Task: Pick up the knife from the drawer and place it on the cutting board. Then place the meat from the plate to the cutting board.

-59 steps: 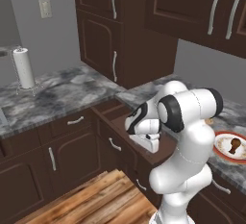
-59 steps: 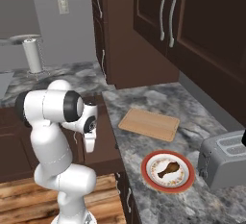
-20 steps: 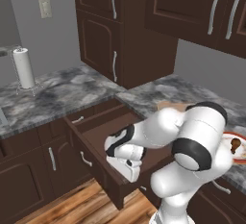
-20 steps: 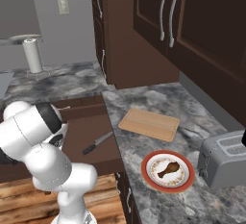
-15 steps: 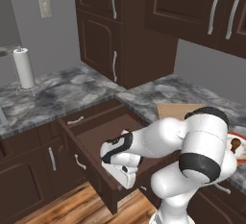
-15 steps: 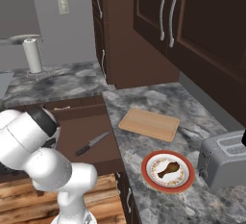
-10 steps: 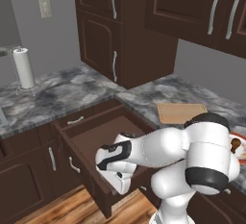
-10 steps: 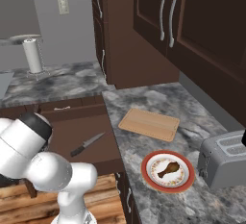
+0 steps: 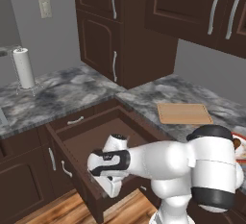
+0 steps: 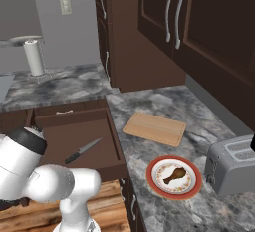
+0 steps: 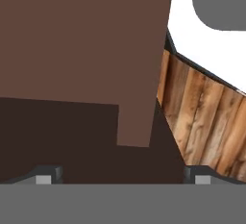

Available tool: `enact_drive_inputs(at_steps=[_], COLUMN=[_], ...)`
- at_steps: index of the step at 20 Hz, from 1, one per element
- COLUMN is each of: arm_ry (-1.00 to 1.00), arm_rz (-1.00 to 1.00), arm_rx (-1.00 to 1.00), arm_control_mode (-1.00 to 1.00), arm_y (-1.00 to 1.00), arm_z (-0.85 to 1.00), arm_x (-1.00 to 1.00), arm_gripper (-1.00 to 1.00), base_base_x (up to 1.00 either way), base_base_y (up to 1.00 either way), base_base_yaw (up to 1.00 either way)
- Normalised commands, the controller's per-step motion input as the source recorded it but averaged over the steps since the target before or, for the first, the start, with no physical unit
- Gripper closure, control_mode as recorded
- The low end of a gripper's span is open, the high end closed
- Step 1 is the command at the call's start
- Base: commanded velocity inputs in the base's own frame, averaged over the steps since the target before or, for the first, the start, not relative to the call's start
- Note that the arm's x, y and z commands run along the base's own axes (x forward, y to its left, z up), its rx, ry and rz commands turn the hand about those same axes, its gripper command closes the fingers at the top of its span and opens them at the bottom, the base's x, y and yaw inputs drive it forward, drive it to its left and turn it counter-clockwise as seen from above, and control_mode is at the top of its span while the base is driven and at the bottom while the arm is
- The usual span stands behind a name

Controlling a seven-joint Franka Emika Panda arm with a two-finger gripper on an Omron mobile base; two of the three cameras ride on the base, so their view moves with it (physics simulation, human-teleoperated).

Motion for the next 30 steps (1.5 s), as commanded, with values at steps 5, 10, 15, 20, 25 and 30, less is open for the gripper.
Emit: enact_drive_inputs(at_steps=[5, 10, 15, 20, 25, 30], arm_ry=[0.0, 0.0, 0.0, 0.0, 0.0, 0.0], arm_rz=[0.0, 0.0, 0.02, 0.09, 0.11, 0.12], arm_rx=[0.0, 0.0, 0.0, 0.0, -0.02, -0.03], arm_control_mode=[-1.0, -1.0, -1.0, -1.0, -1.0, -1.0], arm_y=[-0.34, -0.4, -0.36, -0.19, -0.2, -0.24], arm_z=[0.39, 0.41, 0.23, 0.01, -0.05, -0.16], arm_x=[0.08, 0.31, 0.52, 0.6, 0.59, 0.57], arm_gripper=[-1.0, -1.0, -1.0, -1.0, -1.0, -1.0], base_base_x=[0.0, 0.0, 0.0, 0.0, 0.0, 0.0], base_base_y=[0.0, 0.0, 0.0, 0.0, 0.0, 0.0], base_base_yaw=[0.0, 0.0, 0.0, 0.0, 0.0, 0.0])
